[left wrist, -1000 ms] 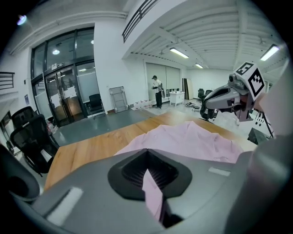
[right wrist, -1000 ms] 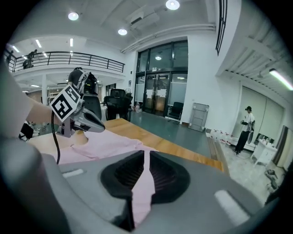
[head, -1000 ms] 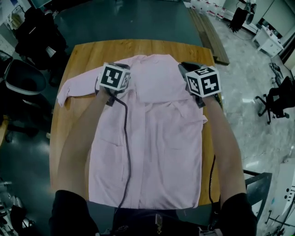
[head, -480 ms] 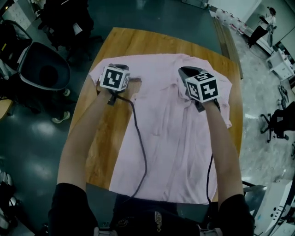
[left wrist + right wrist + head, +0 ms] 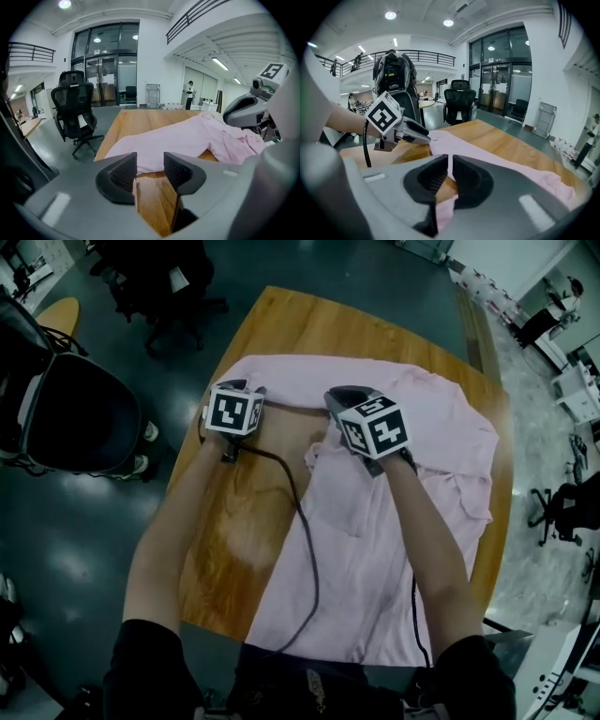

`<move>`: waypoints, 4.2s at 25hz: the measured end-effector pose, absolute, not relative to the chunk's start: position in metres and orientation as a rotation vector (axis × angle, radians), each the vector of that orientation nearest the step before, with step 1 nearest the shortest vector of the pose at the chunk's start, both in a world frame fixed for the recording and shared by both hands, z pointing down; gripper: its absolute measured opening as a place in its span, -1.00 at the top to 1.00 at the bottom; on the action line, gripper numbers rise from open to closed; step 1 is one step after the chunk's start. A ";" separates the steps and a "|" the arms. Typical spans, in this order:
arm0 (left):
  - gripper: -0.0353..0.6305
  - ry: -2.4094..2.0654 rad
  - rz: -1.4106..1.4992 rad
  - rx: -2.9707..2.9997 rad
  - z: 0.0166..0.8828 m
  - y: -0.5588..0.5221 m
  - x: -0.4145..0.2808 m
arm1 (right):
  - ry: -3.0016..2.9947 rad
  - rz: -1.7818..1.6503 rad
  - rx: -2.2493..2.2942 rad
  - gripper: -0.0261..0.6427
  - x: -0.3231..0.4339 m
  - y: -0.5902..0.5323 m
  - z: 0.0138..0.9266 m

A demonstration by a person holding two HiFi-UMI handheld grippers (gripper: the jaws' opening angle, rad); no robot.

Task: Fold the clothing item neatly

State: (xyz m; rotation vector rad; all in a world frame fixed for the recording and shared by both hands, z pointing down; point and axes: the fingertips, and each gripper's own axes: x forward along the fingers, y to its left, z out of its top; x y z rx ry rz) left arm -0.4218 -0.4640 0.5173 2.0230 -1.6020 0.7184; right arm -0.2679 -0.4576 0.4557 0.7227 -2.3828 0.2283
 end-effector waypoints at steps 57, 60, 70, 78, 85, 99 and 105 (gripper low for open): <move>0.74 -1.374 1.231 2.557 0.484 -0.456 -0.015 | -2.256 0.436 1.111 0.83 0.092 -0.374 0.471; 0.66 -1.199 1.231 2.649 0.504 -0.446 0.012 | -2.246 0.453 1.112 0.83 0.095 -0.371 0.480; 0.32 -1.041 1.024 2.748 0.479 -0.429 -0.016 | -2.299 0.378 1.078 0.83 0.043 -0.405 0.473; 0.70 -1.203 1.018 2.621 0.470 -0.455 -0.134 | -2.270 0.174 0.791 0.50 -0.073 -0.432 0.494; 0.87 -1.198 1.004 2.541 0.484 -0.461 -0.177 | -2.120 -0.001 0.673 0.30 -0.124 -0.444 0.527; 0.87 -1.172 1.245 2.410 0.550 -0.482 -0.151 | -2.336 0.709 1.406 0.87 0.027 -0.467 0.465; 0.87 -1.203 1.354 2.346 0.565 -0.484 -0.146 | -2.191 0.967 1.600 0.85 0.115 -0.440 0.503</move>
